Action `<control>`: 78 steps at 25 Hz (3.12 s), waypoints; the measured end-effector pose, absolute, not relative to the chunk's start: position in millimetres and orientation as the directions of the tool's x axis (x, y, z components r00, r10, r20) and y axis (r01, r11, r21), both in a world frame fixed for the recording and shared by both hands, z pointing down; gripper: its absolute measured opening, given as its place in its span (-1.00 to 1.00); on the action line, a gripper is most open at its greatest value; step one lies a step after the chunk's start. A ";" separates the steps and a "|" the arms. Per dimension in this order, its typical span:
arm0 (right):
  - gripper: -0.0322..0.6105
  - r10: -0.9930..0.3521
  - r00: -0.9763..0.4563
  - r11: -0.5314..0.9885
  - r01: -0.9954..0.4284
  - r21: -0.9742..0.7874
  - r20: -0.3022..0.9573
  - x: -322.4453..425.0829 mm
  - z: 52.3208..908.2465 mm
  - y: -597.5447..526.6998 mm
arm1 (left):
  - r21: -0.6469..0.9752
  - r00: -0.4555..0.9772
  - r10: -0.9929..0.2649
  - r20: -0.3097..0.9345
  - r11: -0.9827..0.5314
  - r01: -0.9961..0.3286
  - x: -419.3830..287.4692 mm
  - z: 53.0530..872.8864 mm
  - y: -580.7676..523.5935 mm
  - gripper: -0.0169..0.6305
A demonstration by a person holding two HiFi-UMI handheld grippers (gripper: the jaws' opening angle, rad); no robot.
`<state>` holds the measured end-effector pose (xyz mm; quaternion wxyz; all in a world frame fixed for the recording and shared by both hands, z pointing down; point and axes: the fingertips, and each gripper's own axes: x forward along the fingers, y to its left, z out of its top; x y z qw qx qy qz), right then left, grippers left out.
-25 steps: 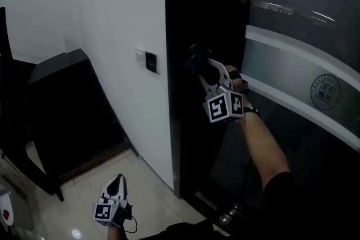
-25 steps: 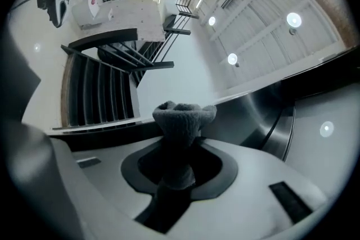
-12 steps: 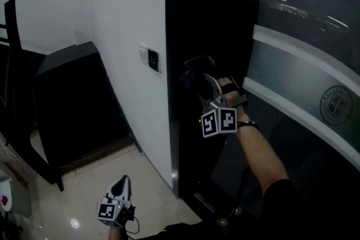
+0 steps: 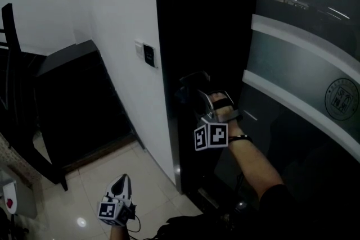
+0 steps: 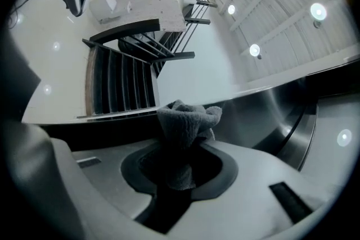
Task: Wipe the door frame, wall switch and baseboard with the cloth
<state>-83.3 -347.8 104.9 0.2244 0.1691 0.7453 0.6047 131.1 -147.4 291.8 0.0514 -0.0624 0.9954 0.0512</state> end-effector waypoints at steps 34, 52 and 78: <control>-0.60 0.540 -0.825 0.089 0.251 0.964 0.165 -75.6 276.4 -344.1 | 0.173 -0.989 -0.144 -0.035 0.974 -0.148 115.8 329.4 -160.9 -0.94; -0.60 0.527 -0.791 0.043 0.391 0.919 0.312 -77.2 367.5 -347.5 | 0.210 -0.990 -0.139 -0.019 0.968 -0.140 106.0 326.2 -158.7 -0.94; -0.60 0.483 -0.707 0.072 0.619 0.782 0.516 -64.9 455.9 -342.1 | 0.218 -0.991 -0.136 0.020 0.968 -0.128 108.3 342.2 -168.6 -0.94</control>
